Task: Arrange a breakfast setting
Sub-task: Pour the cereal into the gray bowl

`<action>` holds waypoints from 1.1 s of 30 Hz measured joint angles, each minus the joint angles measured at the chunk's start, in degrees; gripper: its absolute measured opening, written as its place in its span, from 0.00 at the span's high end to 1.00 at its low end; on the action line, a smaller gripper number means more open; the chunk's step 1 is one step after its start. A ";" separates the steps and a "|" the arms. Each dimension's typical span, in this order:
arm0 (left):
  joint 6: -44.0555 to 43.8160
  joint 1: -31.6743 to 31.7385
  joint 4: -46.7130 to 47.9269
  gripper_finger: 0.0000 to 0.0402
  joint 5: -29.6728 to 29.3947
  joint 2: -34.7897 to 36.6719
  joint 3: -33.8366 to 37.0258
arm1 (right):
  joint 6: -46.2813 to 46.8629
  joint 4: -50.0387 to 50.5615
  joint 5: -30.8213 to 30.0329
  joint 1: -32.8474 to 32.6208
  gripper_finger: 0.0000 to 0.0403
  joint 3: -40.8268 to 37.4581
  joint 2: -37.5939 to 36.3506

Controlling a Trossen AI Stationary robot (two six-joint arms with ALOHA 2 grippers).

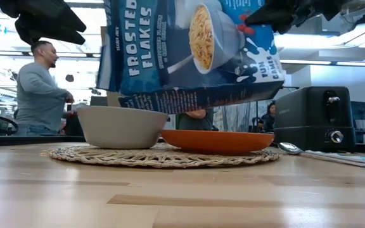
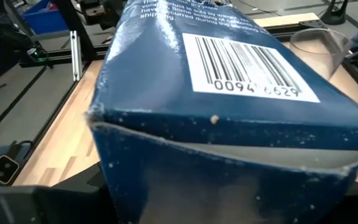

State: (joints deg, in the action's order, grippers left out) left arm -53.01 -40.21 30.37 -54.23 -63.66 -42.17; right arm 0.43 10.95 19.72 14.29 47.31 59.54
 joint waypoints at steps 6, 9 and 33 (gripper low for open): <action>1.24 1.92 0.02 0.50 3.79 0.00 -0.02 | -0.73 1.16 -0.04 1.38 0.25 -0.05 -3.40; 1.29 2.75 0.01 0.42 4.51 0.00 -0.03 | -1.36 1.34 0.04 2.84 0.25 -0.05 -6.02; -1.20 5.01 -1.13 0.09 0.08 -1.24 -0.09 | 2.87 -18.59 9.60 9.94 0.25 -10.20 -13.10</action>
State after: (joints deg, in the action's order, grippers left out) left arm -54.22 -35.20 29.24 -54.16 -64.90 -42.26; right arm 3.29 -7.64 29.33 24.24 37.11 46.44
